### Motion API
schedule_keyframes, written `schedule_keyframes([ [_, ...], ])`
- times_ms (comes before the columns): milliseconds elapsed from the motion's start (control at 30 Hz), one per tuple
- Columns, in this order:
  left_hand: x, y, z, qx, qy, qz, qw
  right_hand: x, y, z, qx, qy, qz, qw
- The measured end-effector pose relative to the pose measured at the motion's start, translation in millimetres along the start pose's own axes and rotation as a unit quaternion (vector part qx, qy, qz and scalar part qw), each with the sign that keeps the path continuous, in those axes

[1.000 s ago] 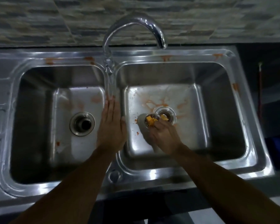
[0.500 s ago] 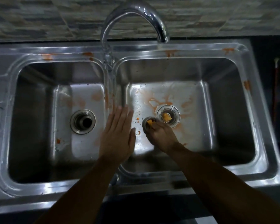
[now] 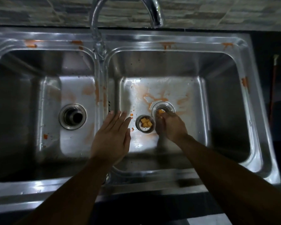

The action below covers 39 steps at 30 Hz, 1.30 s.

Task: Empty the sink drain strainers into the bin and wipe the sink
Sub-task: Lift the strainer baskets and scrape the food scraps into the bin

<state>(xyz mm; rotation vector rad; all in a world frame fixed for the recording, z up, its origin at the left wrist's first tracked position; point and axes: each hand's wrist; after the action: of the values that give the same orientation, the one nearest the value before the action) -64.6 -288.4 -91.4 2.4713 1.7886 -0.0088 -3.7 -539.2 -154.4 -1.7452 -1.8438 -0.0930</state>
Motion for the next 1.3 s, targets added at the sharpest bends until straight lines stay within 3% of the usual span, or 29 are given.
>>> schedule_keyframes([
  [100, -1, 2, -2, 0.000, 0.005, -0.001, 1.000, -13, 8, 1, 0.140, -0.059, 0.081, 0.985],
  [367, -1, 4, -10, 0.035, -0.023, -0.014, 0.999, -11, 20, 13, 0.164, -0.078, 0.062, 0.981],
  [700, 2, 2, -5, 0.058, -0.020, -0.013, 0.998, -13, 20, 16, 0.096, -0.077, 0.021, 0.992],
  [933, 2, 2, -5, 0.064, -0.031, -0.024, 0.997, -19, 17, 7, 0.112, -0.154, -0.047, 0.981],
  [1300, 3, 2, -7, 0.081, -0.025, -0.023, 0.996, -19, -4, -14, 0.030, -0.144, -0.101, 0.984],
])
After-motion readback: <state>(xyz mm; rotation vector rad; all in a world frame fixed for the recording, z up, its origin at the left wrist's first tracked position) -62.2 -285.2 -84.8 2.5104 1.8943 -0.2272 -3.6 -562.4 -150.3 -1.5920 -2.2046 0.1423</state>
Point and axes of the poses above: each hand's wrist, its own y-axis towards the middle knuckle, its own z-axis out of the palm, x = y × z, and after that the axes turned 11 degrees about y, right-handed
